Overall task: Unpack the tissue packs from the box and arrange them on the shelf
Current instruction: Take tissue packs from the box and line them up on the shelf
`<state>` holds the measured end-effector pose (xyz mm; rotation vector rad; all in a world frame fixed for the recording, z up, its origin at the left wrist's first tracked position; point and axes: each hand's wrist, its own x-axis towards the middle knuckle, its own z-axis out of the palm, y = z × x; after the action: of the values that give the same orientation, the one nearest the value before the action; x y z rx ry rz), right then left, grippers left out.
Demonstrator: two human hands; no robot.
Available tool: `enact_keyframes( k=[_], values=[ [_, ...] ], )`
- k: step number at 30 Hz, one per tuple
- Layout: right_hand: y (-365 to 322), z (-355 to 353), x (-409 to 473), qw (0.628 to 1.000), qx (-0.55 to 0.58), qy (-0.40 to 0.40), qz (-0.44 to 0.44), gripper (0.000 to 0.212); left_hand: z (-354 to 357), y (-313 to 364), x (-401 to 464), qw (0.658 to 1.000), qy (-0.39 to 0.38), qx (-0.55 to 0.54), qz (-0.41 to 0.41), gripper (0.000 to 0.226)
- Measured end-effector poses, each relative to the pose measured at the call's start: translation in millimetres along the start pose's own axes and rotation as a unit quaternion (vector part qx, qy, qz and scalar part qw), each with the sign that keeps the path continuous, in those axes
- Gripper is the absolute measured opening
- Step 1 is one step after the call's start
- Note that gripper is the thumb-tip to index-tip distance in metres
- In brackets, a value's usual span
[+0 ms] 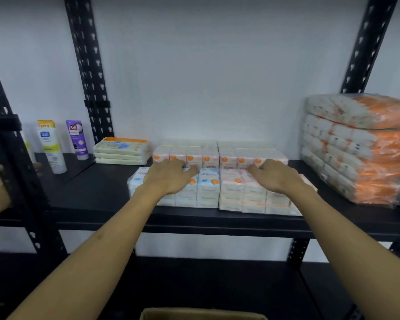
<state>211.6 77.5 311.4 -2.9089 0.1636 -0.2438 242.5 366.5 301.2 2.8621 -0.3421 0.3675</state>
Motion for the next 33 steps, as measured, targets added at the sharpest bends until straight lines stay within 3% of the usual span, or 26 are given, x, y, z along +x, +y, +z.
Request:
enact_keyframes(
  k=[11,15,18,24,29,33],
  values=[
    [-2.9,16.4,-5.7,0.978,0.002,0.203,-0.042,0.063,30.5,0.4,-12.6,0.962,0.266,0.038,0.040,0.052],
    [-0.5,38.8,-12.9,0.934,-0.016,0.352,-0.062,0.052,46.0,-2.6,-19.4,0.949,0.303,0.056,0.062,0.048],
    [6.4,61.0,-16.6,0.915,-0.020,0.395,-0.074,0.042,52.5,-4.2,-21.3,0.953,0.289,0.067,0.054,0.052],
    [11.4,67.7,-10.6,0.942,0.009,0.323,-0.093,0.056,47.8,-1.7,-25.1,0.963,0.254,0.074,0.059,0.062],
    [10.3,67.8,-11.6,0.936,0.009,0.343,-0.083,0.056,23.8,15.5,-23.3,0.980,0.112,0.161,0.017,0.100],
    [9.4,67.5,-12.1,0.933,0.015,0.350,-0.083,0.052,19.1,30.4,-14.2,0.977,0.052,0.198,0.058,0.088]
  ],
)
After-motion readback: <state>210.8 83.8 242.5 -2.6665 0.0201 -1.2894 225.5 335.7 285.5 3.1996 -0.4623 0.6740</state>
